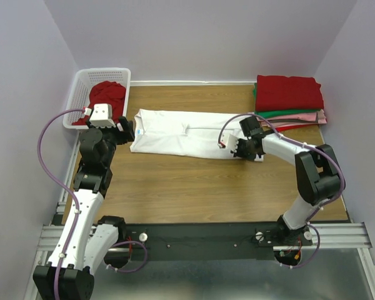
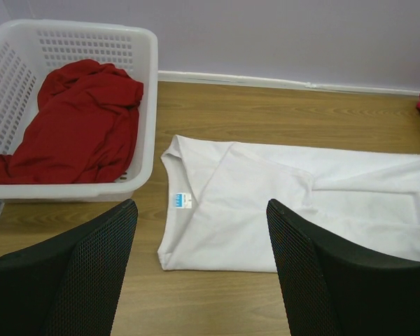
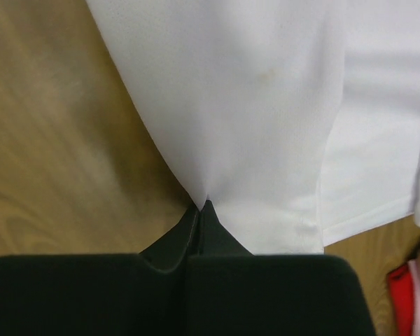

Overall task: Fold and stack the t-shirts
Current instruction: Fold the tshirt

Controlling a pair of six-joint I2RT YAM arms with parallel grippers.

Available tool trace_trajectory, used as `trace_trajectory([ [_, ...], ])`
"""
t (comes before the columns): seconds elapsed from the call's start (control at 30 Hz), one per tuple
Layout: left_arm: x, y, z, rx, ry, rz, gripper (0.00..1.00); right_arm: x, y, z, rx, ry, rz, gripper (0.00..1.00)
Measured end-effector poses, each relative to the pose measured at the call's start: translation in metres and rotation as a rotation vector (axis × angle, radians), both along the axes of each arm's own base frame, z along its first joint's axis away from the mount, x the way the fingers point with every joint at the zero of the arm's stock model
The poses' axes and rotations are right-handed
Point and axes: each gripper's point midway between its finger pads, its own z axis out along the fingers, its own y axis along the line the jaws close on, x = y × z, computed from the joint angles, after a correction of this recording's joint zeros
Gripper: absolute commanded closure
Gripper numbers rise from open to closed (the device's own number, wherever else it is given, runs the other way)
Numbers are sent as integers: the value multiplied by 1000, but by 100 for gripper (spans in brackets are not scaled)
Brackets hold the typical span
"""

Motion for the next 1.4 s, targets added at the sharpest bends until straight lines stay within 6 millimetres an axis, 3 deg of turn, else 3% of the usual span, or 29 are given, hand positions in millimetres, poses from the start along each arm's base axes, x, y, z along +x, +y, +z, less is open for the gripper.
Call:
trace_trajectory([
  [0.33, -1, 0, 2, -1, -6, 0, 18, -110, -22, -1, -1, 205, 7, 100],
  [0.63, -1, 0, 2, -1, -8, 0, 18, -160, -14, 12, 22, 303, 22, 99],
  [0.73, -2, 0, 3, -1, -9, 0, 18, -171, -12, 18, 41, 328, 30, 84],
  [0.8, -2, 0, 3, -1, -9, 0, 18, -177, -10, 22, 53, 345, 36, 64],
  [0.83, -2, 0, 3, -1, -9, 0, 18, -179, -9, 25, 57, 349, 36, 60],
  [0.97, -2, 0, 3, -1, -9, 0, 18, -161, 7, 57, 110, 298, 49, 48],
  [1.13, -1, 0, 2, -1, -8, 0, 18, -99, 50, 107, 234, 195, 54, 46],
  [1.27, 0, 0, 1, 0, -3, 1, 18, -48, 94, 115, 350, 214, -11, 45],
  [1.33, 0, 0, 0, 1, 1, 1, 18, -16, 121, 114, 418, 243, -49, 42],
  [1.4, 1, 0, -2, 2, 6, 1, 18, 30, 163, 112, 532, 270, -80, 40],
])
